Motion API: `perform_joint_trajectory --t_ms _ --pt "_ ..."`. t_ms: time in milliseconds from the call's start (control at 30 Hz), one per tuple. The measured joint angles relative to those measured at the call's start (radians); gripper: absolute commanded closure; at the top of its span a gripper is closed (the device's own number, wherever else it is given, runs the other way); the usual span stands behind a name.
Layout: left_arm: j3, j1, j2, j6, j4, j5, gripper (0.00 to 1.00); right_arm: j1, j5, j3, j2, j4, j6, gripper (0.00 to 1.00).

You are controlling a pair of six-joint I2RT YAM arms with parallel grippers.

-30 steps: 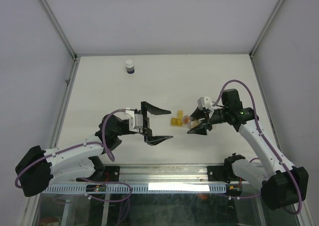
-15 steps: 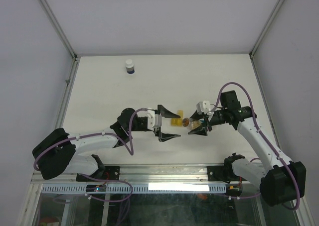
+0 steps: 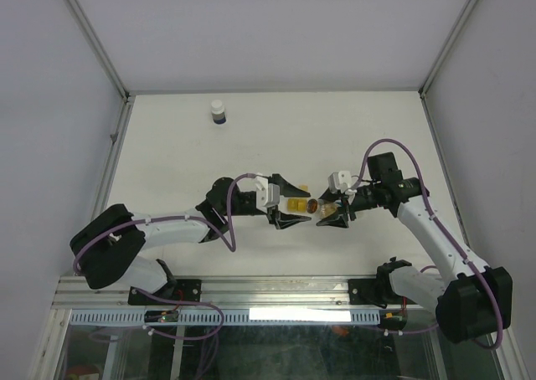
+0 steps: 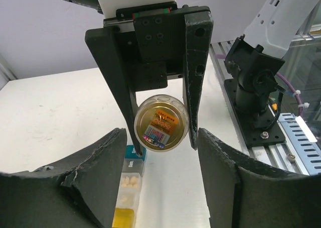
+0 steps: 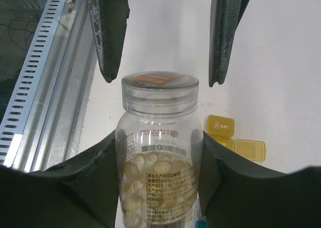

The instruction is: Sort the pills into containers

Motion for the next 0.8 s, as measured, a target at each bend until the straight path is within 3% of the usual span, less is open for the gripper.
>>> perform_joint_trajectory --t_ms 500,700,800 --pt "0.04 0.0 0.068 -0.06 0.021 -0.002 0.47 0.011 0.023 -0.002 0.01 0.003 0.004 1.0" --pt "0.047 0.0 0.072 -0.079 0.02 -0.002 0.53 0.011 0.031 -0.003 0.011 0.012 0.009 1.0" --pt "0.05 0.0 0.078 -0.082 0.016 -0.001 0.62 0.011 0.041 -0.007 0.011 0.018 0.012 1.0"
